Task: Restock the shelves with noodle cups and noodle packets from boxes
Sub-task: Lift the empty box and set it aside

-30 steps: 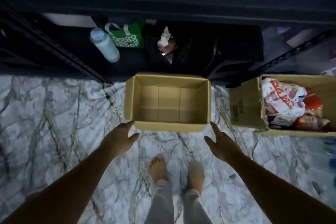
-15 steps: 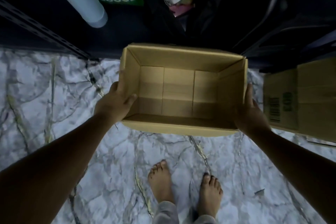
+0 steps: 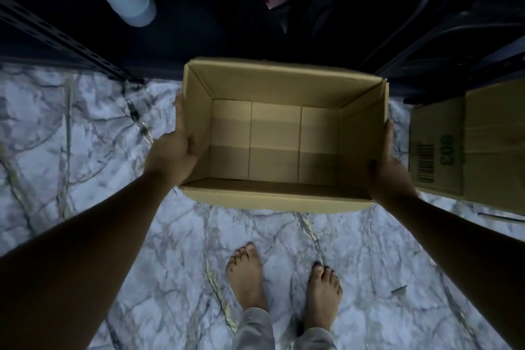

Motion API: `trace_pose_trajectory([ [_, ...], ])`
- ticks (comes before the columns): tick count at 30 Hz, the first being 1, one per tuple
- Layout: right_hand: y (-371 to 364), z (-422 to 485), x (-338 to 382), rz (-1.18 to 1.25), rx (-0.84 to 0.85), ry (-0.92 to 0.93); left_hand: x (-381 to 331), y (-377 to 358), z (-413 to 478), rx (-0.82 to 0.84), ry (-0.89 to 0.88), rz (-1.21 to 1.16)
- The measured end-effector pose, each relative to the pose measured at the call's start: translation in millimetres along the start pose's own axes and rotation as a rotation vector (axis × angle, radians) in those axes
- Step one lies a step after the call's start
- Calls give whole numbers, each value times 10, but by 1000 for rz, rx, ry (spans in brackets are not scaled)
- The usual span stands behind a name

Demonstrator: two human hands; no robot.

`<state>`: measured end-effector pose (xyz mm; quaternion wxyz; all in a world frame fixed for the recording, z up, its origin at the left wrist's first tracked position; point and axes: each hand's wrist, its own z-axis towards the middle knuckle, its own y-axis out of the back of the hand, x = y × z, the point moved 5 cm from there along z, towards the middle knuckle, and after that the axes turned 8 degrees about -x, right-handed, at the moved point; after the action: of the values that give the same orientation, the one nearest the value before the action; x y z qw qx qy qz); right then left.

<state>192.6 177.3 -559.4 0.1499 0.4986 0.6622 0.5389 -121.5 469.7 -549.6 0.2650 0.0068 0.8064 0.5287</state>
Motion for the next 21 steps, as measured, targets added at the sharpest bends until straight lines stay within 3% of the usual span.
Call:
trace_pose_trajectory([
  [7, 755, -685, 114, -29, 64, 4, -89, 378, -698, 22, -49, 50],
  [15, 1796, -1641, 266, -46, 100, 28, -528, 1398, -1923, -10, 55, 12],
  [21, 2515, -2155, 298, -9, 109, 188, -838, 2050, -2931, -32, 208, -5],
])
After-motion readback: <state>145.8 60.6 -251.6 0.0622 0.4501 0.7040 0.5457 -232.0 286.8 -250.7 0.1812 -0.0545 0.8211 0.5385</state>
